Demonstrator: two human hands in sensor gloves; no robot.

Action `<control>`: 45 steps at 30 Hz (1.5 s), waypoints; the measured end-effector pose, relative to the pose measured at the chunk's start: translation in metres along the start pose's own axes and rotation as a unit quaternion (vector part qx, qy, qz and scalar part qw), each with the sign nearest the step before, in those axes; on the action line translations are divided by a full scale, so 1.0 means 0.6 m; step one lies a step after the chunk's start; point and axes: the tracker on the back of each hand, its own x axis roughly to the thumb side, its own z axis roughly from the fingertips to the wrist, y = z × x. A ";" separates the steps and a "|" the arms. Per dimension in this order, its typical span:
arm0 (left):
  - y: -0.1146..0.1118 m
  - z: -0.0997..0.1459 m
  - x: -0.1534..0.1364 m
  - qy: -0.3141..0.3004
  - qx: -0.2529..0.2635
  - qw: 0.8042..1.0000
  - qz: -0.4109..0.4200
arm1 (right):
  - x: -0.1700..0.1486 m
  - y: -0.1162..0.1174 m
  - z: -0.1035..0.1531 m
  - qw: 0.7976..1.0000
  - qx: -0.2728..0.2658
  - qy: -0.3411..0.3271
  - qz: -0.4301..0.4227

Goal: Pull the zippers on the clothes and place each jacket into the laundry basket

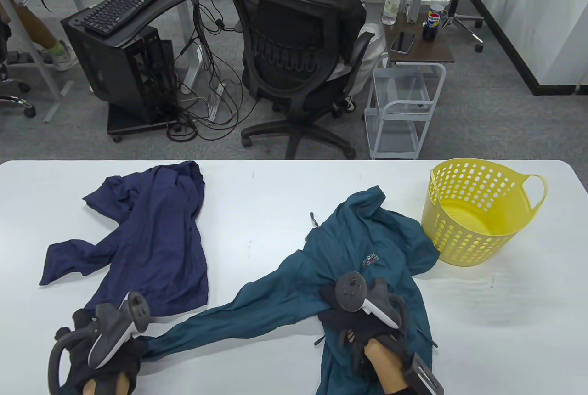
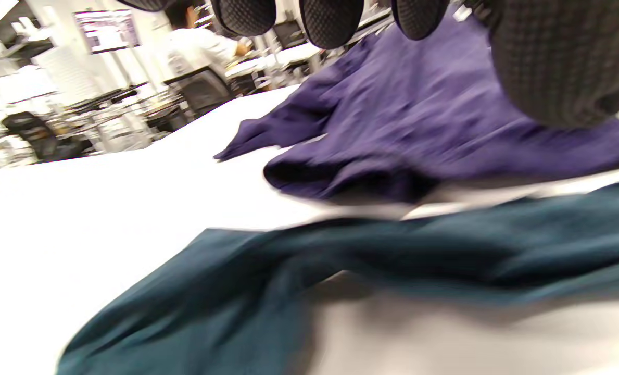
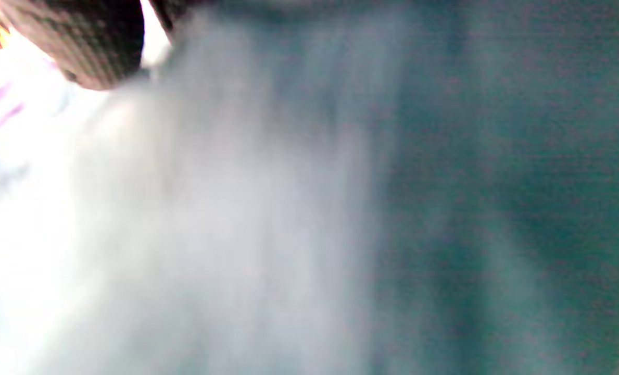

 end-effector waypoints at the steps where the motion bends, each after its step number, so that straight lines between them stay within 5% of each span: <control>1: 0.016 0.008 0.025 -0.018 0.024 0.999 0.019 | -0.004 -0.023 0.007 1.000 -0.019 -0.009 -0.021; 8: 0.060 0.045 0.203 -0.155 0.124 0.974 0.109 | -0.120 -0.133 0.041 0.980 -0.164 0.068 -0.091; 13: 0.045 0.044 0.332 -0.211 0.112 0.965 0.110 | -0.234 -0.111 0.045 0.964 -0.201 0.140 -0.099; 19: 0.027 0.059 0.435 -0.239 0.095 0.961 0.103 | -0.268 -0.072 0.033 0.968 -0.121 0.180 -0.122; 27: -0.004 0.070 0.419 -0.238 0.104 0.958 0.117 | -0.236 -0.050 0.018 0.970 -0.119 0.178 -0.119; 35: 0.004 0.089 0.397 -0.283 0.162 0.924 0.202 | -0.133 -0.061 0.059 0.963 -0.206 0.028 -0.171; 39: -0.008 0.090 0.418 -0.344 0.117 0.909 0.206 | -0.071 -0.038 0.064 0.978 -0.151 -0.058 -0.135; 45: -0.044 0.077 0.450 -0.306 0.078 0.948 0.046 | -0.045 0.003 0.049 0.991 0.004 -0.106 -0.086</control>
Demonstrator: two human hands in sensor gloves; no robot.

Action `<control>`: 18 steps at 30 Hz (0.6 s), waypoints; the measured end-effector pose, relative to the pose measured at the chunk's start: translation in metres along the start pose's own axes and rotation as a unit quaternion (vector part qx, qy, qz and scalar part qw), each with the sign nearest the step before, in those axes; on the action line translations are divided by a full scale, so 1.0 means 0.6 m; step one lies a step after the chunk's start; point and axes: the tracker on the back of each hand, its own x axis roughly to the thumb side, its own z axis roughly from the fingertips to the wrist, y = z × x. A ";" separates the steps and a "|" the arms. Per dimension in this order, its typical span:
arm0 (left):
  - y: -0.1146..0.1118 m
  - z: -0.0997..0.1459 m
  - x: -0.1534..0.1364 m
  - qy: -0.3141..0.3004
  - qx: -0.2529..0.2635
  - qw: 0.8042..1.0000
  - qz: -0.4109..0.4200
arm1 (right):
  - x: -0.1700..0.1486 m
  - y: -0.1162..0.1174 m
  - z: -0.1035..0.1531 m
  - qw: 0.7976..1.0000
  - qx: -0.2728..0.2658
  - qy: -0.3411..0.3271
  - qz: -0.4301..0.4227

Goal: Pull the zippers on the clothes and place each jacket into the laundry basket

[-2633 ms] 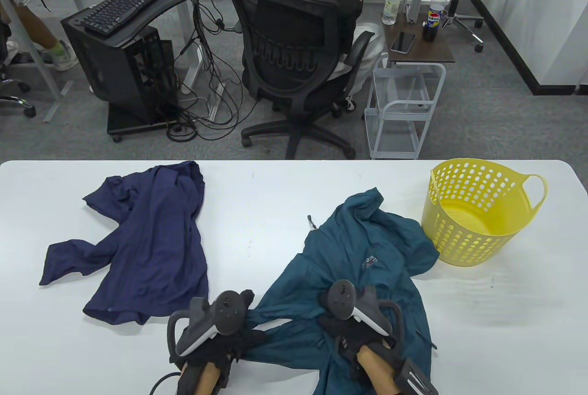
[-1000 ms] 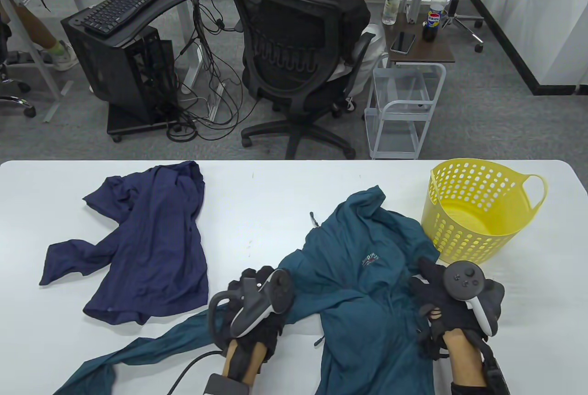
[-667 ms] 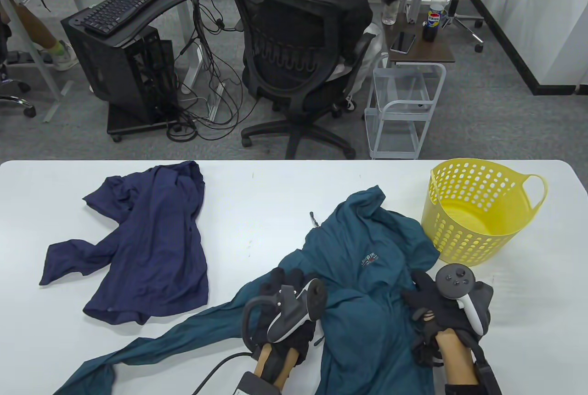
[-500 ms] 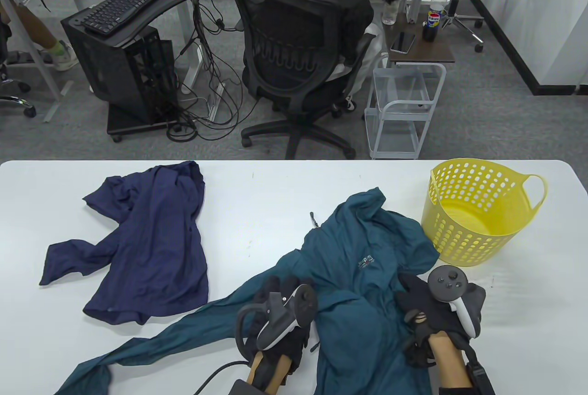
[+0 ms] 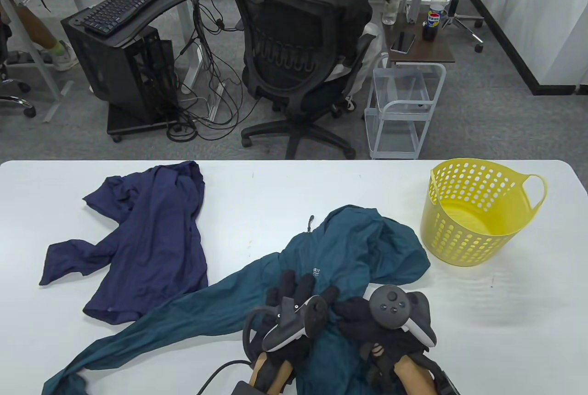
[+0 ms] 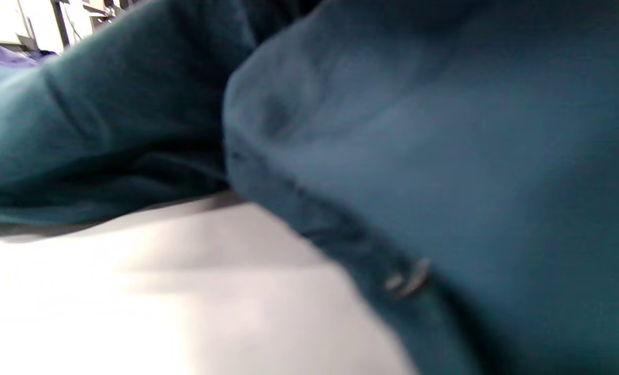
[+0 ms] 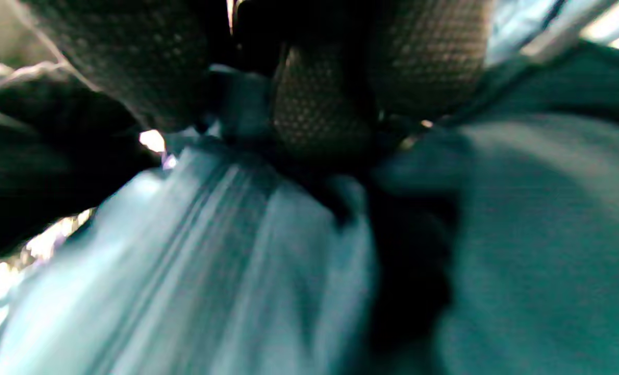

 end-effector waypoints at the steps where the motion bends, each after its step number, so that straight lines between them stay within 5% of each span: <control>1: -0.004 -0.002 -0.001 0.006 -0.008 1.000 0.003 | -0.005 -0.005 0.000 1.000 0.008 0.001 -0.013; 6: -0.010 -0.003 -0.011 0.024 -0.019 0.999 0.038 | -0.063 -0.064 0.014 0.984 -0.079 0.052 -0.153; 9: -0.010 -0.003 -0.010 0.024 -0.020 0.999 0.030 | -0.102 -0.080 0.019 0.967 -0.180 0.148 -0.101; 14: -0.011 -0.003 -0.006 0.023 -0.024 0.999 0.026 | -0.110 -0.038 -0.019 0.976 -0.103 0.189 0.016; 18: -0.010 -0.001 -0.007 0.020 -0.019 0.999 0.027 | -0.085 -0.018 -0.049 0.982 -0.083 0.171 0.007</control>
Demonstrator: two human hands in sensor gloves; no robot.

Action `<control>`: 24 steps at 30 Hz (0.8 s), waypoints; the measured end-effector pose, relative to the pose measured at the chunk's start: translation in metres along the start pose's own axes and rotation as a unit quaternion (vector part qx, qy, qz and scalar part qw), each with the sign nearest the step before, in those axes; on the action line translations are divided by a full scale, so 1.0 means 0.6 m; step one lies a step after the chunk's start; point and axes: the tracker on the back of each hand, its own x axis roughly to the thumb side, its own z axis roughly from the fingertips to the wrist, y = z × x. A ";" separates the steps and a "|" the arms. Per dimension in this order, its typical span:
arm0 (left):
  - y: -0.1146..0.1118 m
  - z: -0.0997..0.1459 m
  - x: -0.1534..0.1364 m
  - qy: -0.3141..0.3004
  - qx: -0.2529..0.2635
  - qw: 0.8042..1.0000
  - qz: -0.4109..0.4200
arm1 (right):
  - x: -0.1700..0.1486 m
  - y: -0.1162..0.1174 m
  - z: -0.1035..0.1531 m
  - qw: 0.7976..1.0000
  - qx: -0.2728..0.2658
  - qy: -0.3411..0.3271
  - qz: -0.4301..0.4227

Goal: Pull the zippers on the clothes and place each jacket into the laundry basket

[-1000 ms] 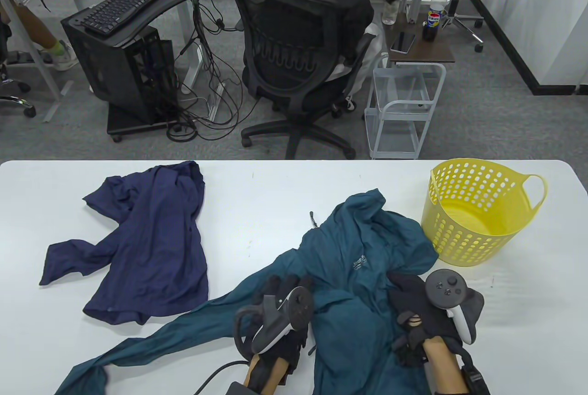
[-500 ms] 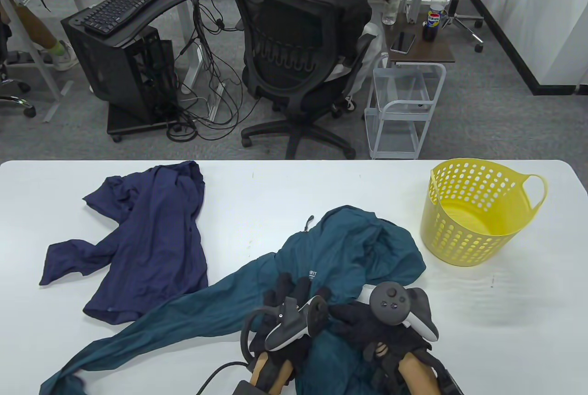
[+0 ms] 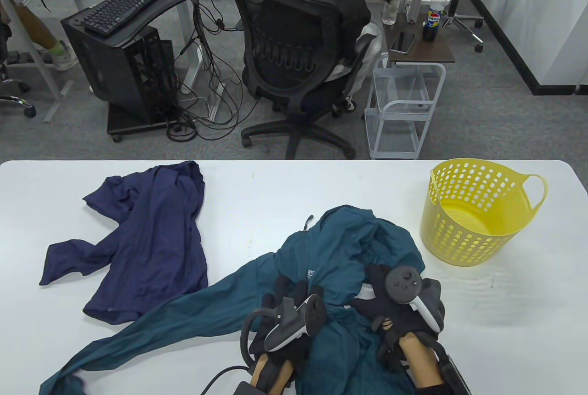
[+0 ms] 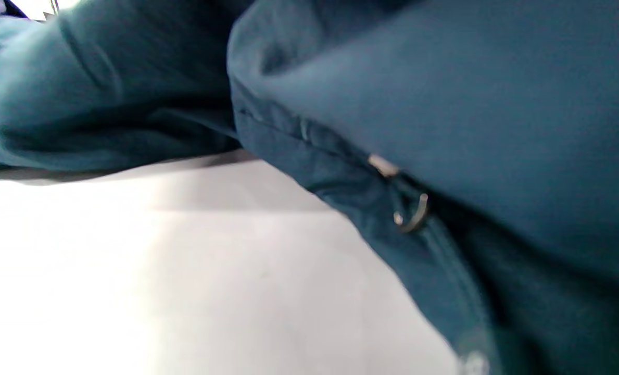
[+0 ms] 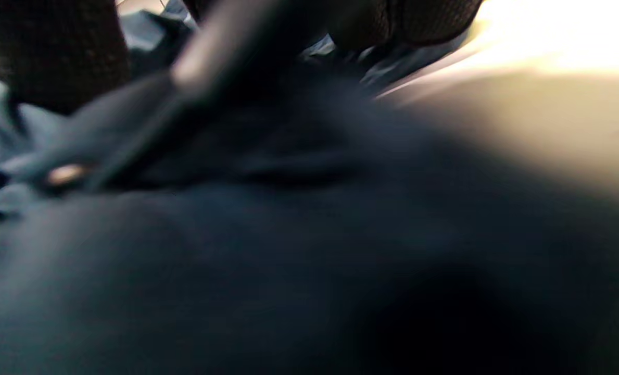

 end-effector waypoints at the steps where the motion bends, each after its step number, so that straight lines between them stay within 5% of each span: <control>1: 0.001 0.001 -0.001 -0.001 0.002 1.000 0.001 | 0.007 0.004 -0.004 1.000 -0.001 0.001 -0.005; 7: 0.007 0.006 -0.006 -0.002 0.009 1.000 0.006 | 0.014 -0.014 0.003 0.995 -0.092 -0.017 -0.019; 14: 0.030 0.015 -0.004 0.000 0.036 0.999 0.026 | 0.007 -0.068 0.039 0.972 -0.122 -0.078 -0.186; 20: 0.111 0.061 0.011 -0.045 0.169 0.964 0.202 | 0.035 -0.089 0.066 0.957 -0.145 -0.151 -0.198; 24: 0.119 0.045 0.053 0.006 0.194 0.978 0.076 | 0.054 -0.086 0.078 0.942 -0.101 -0.225 -0.227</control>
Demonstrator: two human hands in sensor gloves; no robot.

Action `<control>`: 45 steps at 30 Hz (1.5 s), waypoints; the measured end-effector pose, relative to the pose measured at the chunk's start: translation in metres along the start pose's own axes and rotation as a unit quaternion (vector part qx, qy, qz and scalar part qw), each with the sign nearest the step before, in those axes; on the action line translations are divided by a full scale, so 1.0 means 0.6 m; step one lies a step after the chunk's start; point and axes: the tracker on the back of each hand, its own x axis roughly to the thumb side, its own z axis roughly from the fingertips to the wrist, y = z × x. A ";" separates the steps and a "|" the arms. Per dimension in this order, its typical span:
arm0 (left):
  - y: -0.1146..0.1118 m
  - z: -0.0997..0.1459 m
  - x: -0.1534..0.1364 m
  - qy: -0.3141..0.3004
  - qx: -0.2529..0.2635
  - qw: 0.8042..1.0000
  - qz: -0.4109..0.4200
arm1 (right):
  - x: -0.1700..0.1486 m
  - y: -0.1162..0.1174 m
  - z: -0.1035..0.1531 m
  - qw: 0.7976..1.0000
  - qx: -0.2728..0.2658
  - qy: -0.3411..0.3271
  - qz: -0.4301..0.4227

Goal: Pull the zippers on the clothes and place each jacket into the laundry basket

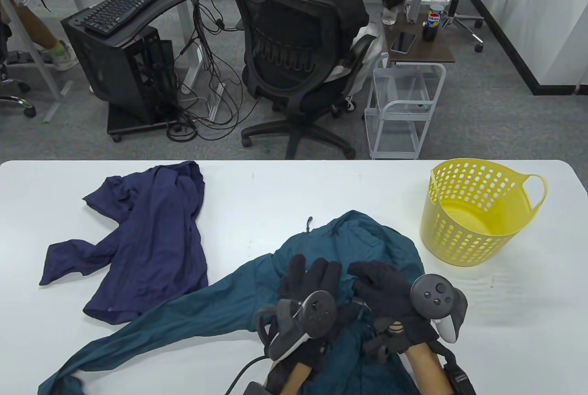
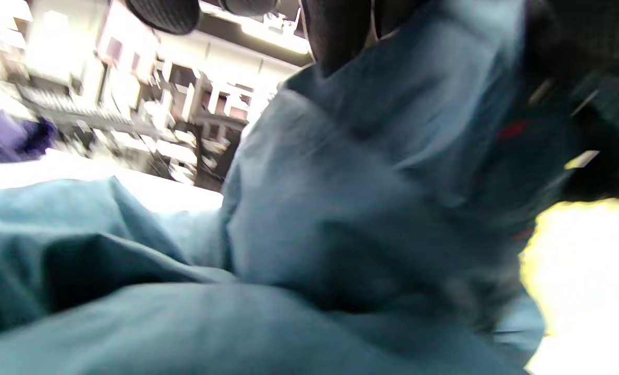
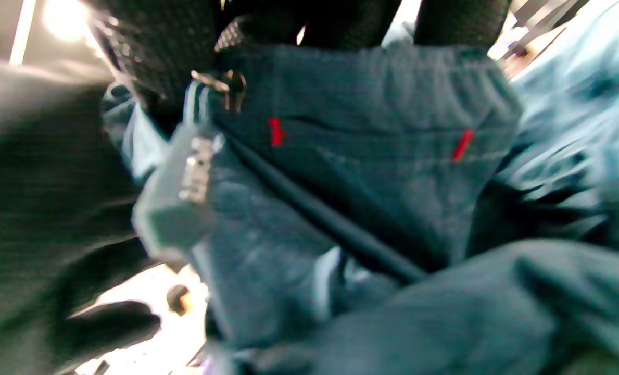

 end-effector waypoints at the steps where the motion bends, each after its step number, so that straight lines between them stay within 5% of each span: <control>1: -0.005 -0.004 0.001 0.017 0.025 0.999 -0.018 | 0.001 0.000 0.003 1.000 0.002 -0.007 0.000; 5: -0.029 -0.009 -0.040 0.073 0.049 0.994 0.060 | -0.020 -0.029 0.020 0.989 -0.123 0.049 0.070; 7: -0.036 -0.008 -0.071 0.103 0.045 0.986 0.121 | -0.035 -0.044 0.027 0.980 -0.131 0.116 0.098; 9: -0.043 -0.005 -0.101 0.132 0.045 0.972 0.187 | -0.048 -0.049 0.030 0.977 -0.112 0.148 0.107; 13: -0.053 0.000 -0.133 0.159 0.021 0.947 0.279 | -0.064 0.000 0.018 0.960 0.096 0.226 0.134; 20: -0.075 -0.003 -0.124 0.076 -0.121 0.918 0.370 | -0.065 0.070 -0.018 0.977 0.115 0.171 0.046; 23: -0.068 -0.001 -0.123 0.056 -0.111 0.941 0.314 | -0.070 0.050 -0.019 0.985 0.056 0.164 -0.012; 29: -0.044 0.000 -0.111 0.062 -0.033 0.982 0.176 | -0.085 -0.006 -0.012 0.973 0.077 0.142 -0.164; 39: -0.031 0.006 -0.091 0.042 0.014 0.998 0.045 | -0.064 -0.057 -0.006 0.974 0.049 0.111 -0.192; 42: -0.013 0.024 -0.050 -0.098 -0.010 0.995 0.010 | -0.064 -0.060 -0.003 0.972 0.051 0.128 -0.193; 45: -0.011 0.045 0.000 -0.138 0.034 0.986 -0.086 | -0.067 -0.056 -0.002 0.967 0.070 0.141 -0.202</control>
